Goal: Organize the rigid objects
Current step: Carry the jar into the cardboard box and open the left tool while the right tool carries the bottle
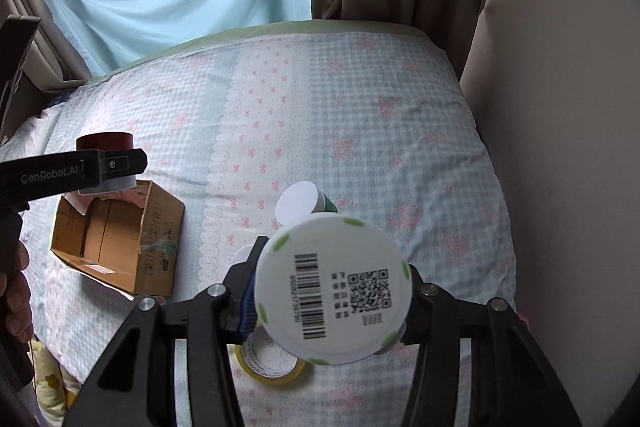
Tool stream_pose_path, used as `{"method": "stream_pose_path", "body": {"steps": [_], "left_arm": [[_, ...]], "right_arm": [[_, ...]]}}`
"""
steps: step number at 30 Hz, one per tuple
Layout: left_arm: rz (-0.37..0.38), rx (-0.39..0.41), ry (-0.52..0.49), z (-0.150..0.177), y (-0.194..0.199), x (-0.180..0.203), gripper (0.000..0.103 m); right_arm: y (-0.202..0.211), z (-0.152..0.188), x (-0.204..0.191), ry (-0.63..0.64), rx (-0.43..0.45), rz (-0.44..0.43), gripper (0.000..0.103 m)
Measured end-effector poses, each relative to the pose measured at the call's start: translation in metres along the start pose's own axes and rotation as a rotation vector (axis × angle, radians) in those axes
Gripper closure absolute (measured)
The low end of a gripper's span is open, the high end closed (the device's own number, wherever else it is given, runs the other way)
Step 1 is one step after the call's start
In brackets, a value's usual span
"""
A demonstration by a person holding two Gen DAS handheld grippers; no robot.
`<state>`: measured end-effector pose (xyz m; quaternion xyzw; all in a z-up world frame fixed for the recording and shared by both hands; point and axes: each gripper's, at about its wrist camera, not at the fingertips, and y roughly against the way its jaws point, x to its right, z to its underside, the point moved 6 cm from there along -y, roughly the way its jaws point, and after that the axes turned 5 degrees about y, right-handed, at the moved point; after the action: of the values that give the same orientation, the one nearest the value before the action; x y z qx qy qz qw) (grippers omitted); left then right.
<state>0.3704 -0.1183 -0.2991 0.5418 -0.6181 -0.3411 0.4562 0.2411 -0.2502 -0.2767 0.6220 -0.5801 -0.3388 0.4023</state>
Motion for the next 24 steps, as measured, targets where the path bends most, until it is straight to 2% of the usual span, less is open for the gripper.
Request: {"method": "stream_pose_path", "body": {"steps": [3,6,12,18,24], "left_arm": [[0.007,0.03,0.004,0.005,0.034,-0.023,0.052],[0.0,0.06,0.004,0.012,0.062,-0.053,0.052],[0.001,0.089,0.013,0.022,0.097,-0.132,0.052],[-0.022,0.048,-0.004,0.032,0.102,-0.217,0.052],[-0.033,-0.011,-0.047,0.037,0.074,-0.284,0.052]], "right_arm": [[0.028,-0.009,-0.018,0.043,0.023,0.004,0.056],[0.05,-0.016,-0.044,0.041,0.036,-0.041,0.056],[0.073,-0.02,-0.121,0.065,0.047,-0.069,0.056],[0.071,-0.03,-0.201,0.002,0.019,-0.093,0.056],[0.036,-0.037,-0.264,-0.063,-0.05,-0.115,0.056]]}}
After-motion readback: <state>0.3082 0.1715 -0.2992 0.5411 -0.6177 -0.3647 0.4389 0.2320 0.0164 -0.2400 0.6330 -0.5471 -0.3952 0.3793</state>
